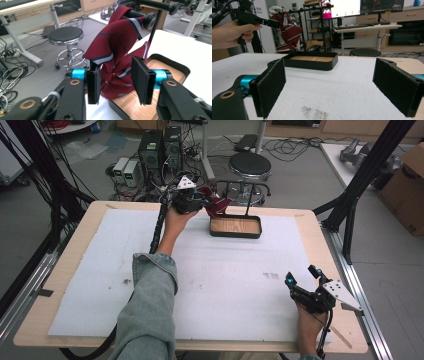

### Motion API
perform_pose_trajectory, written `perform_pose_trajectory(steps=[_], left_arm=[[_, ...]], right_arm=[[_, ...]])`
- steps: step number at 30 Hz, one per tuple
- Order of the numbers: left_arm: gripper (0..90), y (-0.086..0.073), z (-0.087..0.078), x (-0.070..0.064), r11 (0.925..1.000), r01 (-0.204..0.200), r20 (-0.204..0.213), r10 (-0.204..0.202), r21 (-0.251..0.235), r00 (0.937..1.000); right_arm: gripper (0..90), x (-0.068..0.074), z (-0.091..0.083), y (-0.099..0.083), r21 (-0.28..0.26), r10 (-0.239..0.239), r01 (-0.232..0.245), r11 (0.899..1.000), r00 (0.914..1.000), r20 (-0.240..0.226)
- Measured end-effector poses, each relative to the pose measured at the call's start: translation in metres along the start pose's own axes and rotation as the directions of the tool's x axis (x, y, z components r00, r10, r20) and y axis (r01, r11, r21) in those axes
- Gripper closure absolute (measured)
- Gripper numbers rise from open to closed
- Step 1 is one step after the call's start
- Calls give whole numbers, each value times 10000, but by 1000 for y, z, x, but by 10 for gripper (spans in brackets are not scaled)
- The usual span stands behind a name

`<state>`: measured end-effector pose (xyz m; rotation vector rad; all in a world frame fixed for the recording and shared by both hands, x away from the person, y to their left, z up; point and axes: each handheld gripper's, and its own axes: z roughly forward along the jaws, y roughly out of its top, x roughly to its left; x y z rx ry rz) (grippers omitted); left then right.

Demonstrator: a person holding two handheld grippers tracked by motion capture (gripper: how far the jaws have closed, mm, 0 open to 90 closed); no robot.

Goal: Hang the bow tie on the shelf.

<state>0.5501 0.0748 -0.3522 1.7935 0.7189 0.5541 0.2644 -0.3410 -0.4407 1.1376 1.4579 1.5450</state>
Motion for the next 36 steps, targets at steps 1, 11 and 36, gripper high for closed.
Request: perform_pose_trajectory(steps=[1, 11, 36], left_arm=[[562, 0, -3, 0, 10000, -26, 20, 26, -32, 10000], [458, 2, -42, 4, 9981, 295, 33, -294, -548, 9996], [193, -28, -228, -19, 9663, 385, -888, -630, -2546, 9941]], right_arm=[[103, 0, 0, 0, -6, -16, 16, 10000, 10000, -2], [103, 1, 0, 0, 12, -91, 91, 10000, 10000, 9], [103, 2, -1, -1, 114, -126, 124, 9999, 9997, 196]])
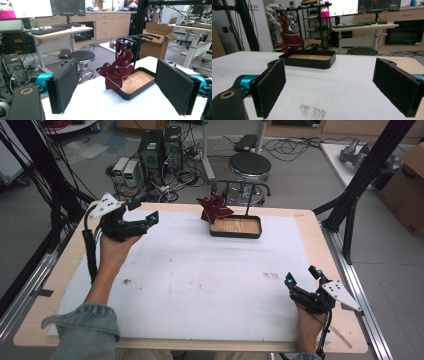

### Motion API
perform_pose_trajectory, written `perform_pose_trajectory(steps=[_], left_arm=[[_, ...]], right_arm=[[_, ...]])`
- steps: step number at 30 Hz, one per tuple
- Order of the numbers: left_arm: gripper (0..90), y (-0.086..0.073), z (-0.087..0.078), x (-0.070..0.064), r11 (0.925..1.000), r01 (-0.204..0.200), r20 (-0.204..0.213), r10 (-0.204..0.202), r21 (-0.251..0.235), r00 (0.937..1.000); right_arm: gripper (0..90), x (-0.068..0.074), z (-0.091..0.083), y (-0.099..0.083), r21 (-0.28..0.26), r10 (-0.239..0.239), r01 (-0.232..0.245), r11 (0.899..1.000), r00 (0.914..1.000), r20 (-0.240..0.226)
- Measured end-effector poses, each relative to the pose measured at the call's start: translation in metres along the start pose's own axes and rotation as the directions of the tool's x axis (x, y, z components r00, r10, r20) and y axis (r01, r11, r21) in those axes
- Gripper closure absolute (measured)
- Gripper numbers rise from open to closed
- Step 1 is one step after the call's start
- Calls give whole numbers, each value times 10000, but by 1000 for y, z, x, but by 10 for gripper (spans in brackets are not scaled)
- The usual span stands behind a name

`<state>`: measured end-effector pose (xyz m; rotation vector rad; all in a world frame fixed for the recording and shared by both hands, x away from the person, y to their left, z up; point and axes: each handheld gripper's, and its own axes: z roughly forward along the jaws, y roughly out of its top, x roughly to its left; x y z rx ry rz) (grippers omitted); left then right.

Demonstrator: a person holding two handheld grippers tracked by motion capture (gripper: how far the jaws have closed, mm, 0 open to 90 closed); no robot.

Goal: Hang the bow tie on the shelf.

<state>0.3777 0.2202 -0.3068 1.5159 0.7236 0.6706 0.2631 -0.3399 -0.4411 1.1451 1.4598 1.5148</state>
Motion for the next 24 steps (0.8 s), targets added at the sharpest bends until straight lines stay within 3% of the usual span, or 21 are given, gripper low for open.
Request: perform_pose_trajectory(steps=[3, 6, 13, 19, 24], left_arm=[[180, -7, -21, -2, 9996, -93, -186, 88, -267, 9998], [174, -15, -39, -3, 9992, 75, -360, -89, -398, 9993], [173, -45, -69, -9, 9993, 27, -797, -56, -364, 9968], [172, -74, -94, -14, 9996, -4, -1604, -43, -295, 9870], [172, -86, -111, -18, 9993, 111, -1787, -173, -356, 9837]], right_arm=[[103, 0, 1, 0, 2, -12, 12, 10000, 10000, 11], [103, 0, 1, 0, 13, -79, 79, 10000, 10000, 26], [103, 1, 1, 0, 44, -64, 64, 10000, 10000, 23], [103, 1, 1, 0, 51, -105, 105, 9999, 9999, -1], [103, 1, 1, 0, 79, -96, 96, 9999, 10000, -4]])
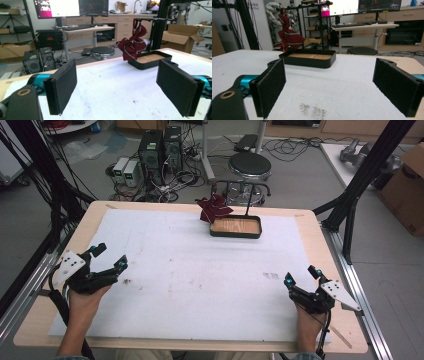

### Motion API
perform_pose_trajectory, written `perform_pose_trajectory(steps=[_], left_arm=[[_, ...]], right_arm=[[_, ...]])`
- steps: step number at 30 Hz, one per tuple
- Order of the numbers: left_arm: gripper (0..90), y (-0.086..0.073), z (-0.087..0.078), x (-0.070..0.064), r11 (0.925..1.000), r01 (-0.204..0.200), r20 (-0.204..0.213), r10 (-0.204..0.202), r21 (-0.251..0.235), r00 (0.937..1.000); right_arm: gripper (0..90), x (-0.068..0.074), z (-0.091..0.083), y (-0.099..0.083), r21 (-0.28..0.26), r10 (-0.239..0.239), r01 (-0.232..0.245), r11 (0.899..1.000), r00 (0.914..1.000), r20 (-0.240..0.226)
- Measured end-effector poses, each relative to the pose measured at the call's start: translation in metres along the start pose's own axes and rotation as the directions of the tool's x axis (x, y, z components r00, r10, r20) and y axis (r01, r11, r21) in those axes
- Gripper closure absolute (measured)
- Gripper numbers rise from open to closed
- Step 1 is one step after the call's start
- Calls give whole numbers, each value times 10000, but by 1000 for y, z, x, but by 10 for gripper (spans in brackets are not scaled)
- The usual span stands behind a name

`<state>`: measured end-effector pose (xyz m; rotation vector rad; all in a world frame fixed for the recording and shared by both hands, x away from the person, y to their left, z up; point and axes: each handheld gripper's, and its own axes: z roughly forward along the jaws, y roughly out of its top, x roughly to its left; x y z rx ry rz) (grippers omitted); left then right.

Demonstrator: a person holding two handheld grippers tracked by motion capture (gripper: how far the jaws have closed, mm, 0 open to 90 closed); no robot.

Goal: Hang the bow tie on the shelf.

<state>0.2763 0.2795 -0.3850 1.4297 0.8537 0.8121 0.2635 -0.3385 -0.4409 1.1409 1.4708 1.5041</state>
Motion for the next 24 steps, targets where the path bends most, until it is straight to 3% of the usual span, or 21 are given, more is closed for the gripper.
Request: perform_pose_trajectory(steps=[14, 24], left_arm=[[172, -32, -18, -3, 9984, 34, -180, -23, 573, 9998], [172, -37, -19, -3, 9970, -12, -281, 33, 771, 9996]], right_arm=[[103, 0, 0, 0, -1, -21, 21, 10000, 10000, 9], [103, 0, 0, 0, -16, -80, 80, 10000, 10000, 1]])
